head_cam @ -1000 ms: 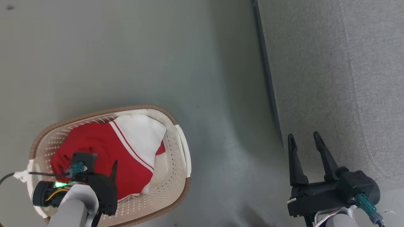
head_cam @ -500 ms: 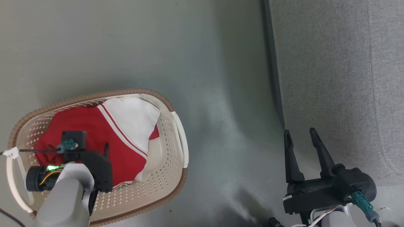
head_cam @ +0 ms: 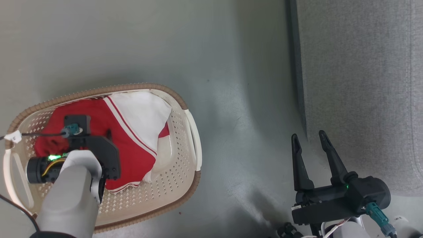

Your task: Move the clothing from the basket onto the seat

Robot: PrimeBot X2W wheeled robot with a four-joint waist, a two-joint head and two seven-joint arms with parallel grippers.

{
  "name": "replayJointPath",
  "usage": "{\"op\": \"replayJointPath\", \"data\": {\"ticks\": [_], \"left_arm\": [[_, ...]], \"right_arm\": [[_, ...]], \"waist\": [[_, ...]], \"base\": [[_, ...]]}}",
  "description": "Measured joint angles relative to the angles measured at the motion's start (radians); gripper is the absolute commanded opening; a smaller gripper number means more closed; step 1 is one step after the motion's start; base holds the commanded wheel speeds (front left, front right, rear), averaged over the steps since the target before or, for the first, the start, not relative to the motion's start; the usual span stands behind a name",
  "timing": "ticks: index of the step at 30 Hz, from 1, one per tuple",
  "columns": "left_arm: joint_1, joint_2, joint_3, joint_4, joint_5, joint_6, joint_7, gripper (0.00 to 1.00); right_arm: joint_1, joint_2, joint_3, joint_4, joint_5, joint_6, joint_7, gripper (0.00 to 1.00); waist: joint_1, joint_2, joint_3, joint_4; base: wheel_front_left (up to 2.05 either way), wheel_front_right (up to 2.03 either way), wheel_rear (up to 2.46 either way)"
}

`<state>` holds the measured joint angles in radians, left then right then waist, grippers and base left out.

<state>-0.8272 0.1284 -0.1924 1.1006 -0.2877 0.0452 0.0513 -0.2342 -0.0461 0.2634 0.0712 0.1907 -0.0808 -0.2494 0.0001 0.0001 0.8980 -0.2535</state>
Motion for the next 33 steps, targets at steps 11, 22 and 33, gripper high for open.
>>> {"op": "replayJointPath", "data": {"ticks": [11, 22, 33], "left_arm": [[-0.057, -0.01, -0.005, 0.055, 0.0, 0.009, 0.008, 1.0], [-0.093, -0.01, 0.007, 0.094, -0.004, 0.025, -0.006, 0.0], [-0.078, -0.001, 0.014, 0.128, -0.014, -0.012, -0.054, 0.0]], "right_arm": [[0.031, 0.0, 0.001, -0.035, -0.016, -0.009, 0.0, 1.0], [0.059, 0.0, -0.004, -0.07, -0.035, -0.017, 0.0, 1.0], [0.005, 0.0, 0.031, -0.061, -0.019, -0.021, 0.0, 1.0]], "waist": [[0.0, -0.0002, 0.03, 0.008], [-0.0001, -0.0002, 0.039, 0.012], [-0.0001, -0.0001, 0.007, 0.001]], "base": [[0.0, 0.0, 0.0], [0.0, 0.0, 0.0], [0.0, 0.0, 0.0]]}}
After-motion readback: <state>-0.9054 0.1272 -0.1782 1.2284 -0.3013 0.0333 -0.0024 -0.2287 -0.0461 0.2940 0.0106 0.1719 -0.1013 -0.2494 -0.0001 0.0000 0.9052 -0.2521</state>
